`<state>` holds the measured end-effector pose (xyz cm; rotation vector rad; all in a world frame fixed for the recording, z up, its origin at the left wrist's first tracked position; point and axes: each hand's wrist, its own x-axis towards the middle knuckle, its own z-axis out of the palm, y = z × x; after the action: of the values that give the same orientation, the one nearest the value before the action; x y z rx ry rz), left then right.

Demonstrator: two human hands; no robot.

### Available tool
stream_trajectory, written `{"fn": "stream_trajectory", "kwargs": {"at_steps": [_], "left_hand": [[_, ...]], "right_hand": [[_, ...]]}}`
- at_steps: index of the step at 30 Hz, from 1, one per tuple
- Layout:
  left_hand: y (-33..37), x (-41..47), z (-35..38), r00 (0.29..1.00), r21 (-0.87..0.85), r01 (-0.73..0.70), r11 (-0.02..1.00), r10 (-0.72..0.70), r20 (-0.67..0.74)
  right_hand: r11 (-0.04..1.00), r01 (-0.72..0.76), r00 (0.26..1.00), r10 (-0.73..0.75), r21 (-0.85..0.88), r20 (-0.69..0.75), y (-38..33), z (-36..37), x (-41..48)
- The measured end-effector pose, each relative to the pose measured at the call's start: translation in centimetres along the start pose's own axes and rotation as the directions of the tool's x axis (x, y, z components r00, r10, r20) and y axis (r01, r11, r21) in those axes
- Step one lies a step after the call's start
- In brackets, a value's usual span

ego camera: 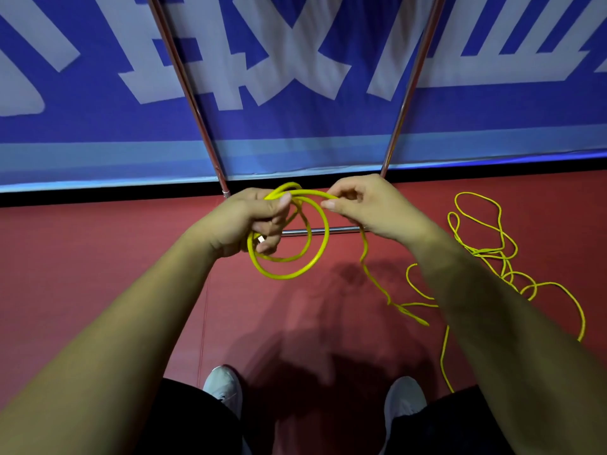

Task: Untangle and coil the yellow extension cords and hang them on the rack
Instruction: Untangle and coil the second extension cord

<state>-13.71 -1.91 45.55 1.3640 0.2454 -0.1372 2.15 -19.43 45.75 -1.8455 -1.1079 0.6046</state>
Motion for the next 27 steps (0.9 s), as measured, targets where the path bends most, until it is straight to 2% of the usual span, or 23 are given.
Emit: {"fn": "stream_trajectory", "kwargs": {"at_steps": [4, 8, 13, 15, 21, 27], "left_hand": [[0.2, -0.1, -1.0, 0.996, -0.149, -0.086, 0.985, 0.085, -0.018], [0.4, -0.1, -1.4, 0.989, -0.300, -0.148, 0.942, 0.144, -0.037], [0.5, 0.2, -1.4, 0.968, -0.422, -0.252, 0.871, 0.219, -0.127], [0.4, 0.3, -1.1, 0.963, -0.452, -0.270, 0.850, 0.228, -0.146], [1.2, 0.4, 0.0, 0.935, -0.548, -0.333, 0.767, 0.192, -0.298], [1.2, 0.6, -0.3, 0.917, -0.565, -0.357, 0.744, 0.163, -0.365]], "right_hand": [[0.991, -0.124, 0.992, 0.125, 0.048, -0.010, 2.8, -1.1, -0.3], [0.979, -0.167, 0.985, 0.170, 0.117, -0.017, 6.2, -0.6, 0.2], [0.970, -0.218, 0.960, 0.233, 0.109, -0.153, 8.3, -0.1, 0.3], [0.960, -0.265, 0.955, 0.274, 0.088, -0.117, 8.9, 0.6, 0.3], [0.959, -0.265, 0.964, 0.265, -0.102, -0.017, 10.0, 2.5, 0.7], [0.931, -0.357, 0.932, 0.360, -0.071, 0.038, 11.8, 3.6, -0.5]]}}
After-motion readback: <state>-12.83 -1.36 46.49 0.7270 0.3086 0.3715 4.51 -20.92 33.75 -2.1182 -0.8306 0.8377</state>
